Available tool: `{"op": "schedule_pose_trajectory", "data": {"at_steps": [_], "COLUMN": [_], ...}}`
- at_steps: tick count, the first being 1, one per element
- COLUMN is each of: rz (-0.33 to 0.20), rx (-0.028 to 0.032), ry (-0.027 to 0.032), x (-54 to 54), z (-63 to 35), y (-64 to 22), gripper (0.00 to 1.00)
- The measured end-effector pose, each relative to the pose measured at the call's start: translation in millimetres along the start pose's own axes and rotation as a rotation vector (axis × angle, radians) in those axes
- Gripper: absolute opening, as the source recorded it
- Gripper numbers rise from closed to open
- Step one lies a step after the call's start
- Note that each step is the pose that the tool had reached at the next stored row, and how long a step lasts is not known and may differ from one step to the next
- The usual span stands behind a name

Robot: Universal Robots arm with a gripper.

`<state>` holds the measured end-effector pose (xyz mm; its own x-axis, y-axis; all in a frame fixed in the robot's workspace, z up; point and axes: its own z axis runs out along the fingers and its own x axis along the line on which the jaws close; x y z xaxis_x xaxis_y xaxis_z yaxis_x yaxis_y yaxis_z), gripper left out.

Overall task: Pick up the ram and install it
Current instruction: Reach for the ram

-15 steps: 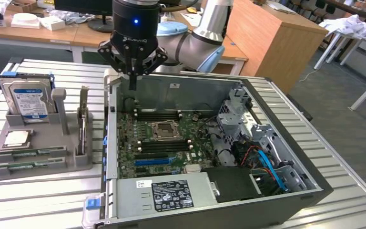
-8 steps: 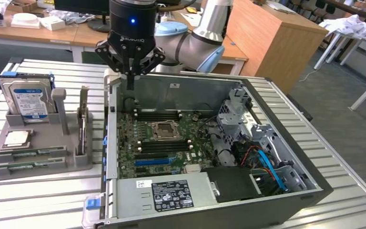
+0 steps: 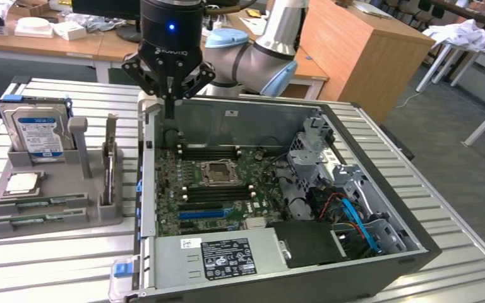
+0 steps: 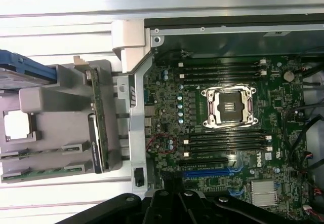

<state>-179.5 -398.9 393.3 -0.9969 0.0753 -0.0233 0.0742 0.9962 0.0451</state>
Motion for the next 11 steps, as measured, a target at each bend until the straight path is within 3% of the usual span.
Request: {"op": "schedule_pose_trajectory", "data": {"at_steps": [11], "rz": [0.000], "rx": [-0.0001], "ry": [0.0000], "x": [7.1], "z": [-0.2], "y": [-0.5], "gripper": [0.10]}}
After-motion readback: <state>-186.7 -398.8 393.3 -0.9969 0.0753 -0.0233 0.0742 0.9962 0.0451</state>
